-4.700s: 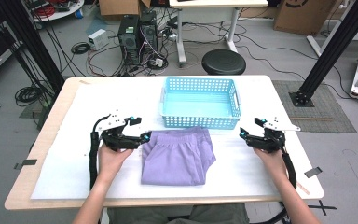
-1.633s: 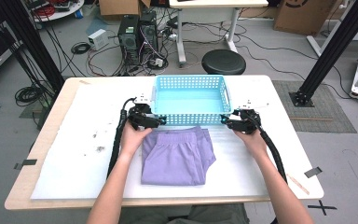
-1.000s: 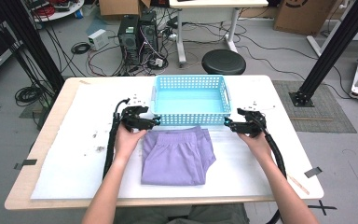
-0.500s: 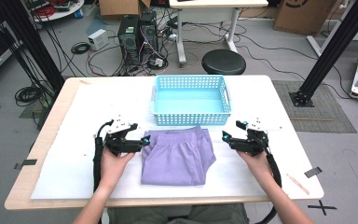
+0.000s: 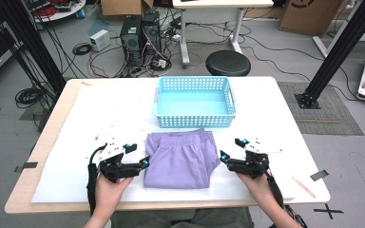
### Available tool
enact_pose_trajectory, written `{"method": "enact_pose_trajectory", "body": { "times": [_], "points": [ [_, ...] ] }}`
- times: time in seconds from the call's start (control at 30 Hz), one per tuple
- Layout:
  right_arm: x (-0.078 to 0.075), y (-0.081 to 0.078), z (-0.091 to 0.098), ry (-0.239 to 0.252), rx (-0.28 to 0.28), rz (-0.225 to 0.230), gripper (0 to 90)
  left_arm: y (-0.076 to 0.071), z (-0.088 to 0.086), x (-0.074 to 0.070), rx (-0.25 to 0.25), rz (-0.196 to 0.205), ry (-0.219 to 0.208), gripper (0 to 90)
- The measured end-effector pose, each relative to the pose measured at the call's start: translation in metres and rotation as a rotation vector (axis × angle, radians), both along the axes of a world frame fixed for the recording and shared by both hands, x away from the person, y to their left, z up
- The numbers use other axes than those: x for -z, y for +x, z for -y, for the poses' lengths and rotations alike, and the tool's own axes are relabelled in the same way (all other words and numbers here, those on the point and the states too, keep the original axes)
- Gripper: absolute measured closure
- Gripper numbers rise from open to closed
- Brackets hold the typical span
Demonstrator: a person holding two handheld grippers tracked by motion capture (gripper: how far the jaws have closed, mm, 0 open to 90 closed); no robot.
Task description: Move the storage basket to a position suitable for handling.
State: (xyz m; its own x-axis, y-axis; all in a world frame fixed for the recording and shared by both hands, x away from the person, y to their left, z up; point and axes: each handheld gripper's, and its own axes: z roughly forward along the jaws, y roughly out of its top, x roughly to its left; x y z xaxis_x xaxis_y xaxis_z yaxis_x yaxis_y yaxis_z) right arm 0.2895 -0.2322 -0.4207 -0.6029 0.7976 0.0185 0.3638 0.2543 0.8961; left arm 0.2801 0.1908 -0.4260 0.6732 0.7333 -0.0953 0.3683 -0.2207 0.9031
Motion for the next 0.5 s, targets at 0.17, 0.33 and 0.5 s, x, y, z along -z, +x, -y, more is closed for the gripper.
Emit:
{"method": "enact_pose_trajectory", "body": {
  "times": [0.17, 0.33, 0.5],
  "points": [
    [0.004, -0.016, -0.023, -0.014, -0.033, -0.031, 26.8, -0.017, 0.015, 0.005, -0.023, -0.046, 0.049, 31.9],
    [0.008, -0.024, -0.042, -0.034, -0.063, -0.094, 26.7, -0.019, 0.022, 0.010, -0.051, -0.095, 0.084, 32.5],
    [0.013, -0.034, -0.050, -0.071, -0.096, -0.128, 26.7, -0.019, 0.022, 0.015, -0.070, -0.160, 0.091, 32.5]
  ]
}}
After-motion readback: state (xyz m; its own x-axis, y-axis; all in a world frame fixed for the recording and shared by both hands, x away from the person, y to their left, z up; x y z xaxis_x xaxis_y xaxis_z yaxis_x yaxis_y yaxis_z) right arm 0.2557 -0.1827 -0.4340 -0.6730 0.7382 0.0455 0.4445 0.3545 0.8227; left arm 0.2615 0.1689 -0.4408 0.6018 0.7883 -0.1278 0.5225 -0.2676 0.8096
